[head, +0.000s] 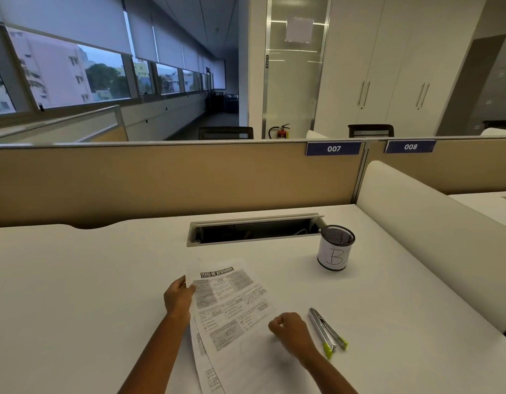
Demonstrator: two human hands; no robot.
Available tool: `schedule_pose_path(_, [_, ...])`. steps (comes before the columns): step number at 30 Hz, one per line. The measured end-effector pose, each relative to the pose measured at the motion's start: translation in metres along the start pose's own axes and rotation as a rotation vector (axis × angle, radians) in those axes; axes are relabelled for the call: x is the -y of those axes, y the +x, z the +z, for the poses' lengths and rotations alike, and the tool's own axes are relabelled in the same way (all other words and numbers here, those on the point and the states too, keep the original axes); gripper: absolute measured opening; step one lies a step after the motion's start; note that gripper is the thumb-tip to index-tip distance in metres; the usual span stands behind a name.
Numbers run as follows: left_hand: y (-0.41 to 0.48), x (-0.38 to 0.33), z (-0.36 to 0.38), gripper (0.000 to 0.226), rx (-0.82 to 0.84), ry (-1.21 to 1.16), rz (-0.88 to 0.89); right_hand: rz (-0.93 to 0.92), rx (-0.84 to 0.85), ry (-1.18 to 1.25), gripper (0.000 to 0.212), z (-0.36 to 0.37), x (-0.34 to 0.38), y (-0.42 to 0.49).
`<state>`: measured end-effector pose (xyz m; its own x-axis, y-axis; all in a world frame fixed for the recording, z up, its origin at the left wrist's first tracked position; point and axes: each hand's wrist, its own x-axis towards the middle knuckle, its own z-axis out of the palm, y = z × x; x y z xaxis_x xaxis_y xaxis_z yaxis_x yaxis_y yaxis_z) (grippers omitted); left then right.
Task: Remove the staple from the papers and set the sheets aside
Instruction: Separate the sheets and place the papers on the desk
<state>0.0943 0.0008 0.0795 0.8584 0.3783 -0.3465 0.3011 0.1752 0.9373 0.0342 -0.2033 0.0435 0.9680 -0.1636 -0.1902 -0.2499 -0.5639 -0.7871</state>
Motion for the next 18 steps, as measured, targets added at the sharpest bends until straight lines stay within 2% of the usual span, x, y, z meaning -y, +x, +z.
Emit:
schedule_pose_path(3, [0.0, 0.015, 0.001, 0.038, -0.006, 0.221, 0.075, 0.018, -0.027, 0.028, 0.021, 0.007, -0.004, 0.002])
schedule_pose_path(6, [-0.004, 0.031, 0.004, 0.051, -0.063, 0.434, 0.138, 0.025, -0.044, 0.025, 0.022, 0.009, -0.006, 0.007])
schedule_pose_path(8, [-0.005, 0.036, 0.008, 0.055, -0.091, 0.445, 0.172, 0.048, -0.06, 0.065, 0.023, 0.005, -0.006, 0.014])
schedule_pose_path(11, [0.0, 0.039, 0.01, 0.054, -0.123, 0.443, 0.197, 0.03, -0.11, 0.112, 0.011, -0.013, -0.003, 0.03])
schedule_pose_path(15, [0.012, 0.042, 0.011, 0.047, -0.129, 0.459, 0.242, -0.088, -0.329, 0.092, 0.015, -0.061, 0.004, 0.072])
schedule_pose_path(18, [0.018, 0.047, 0.012, 0.045, -0.131, 0.465, 0.259, -0.088, -0.458, 0.035, 0.02, -0.103, 0.014, 0.106])
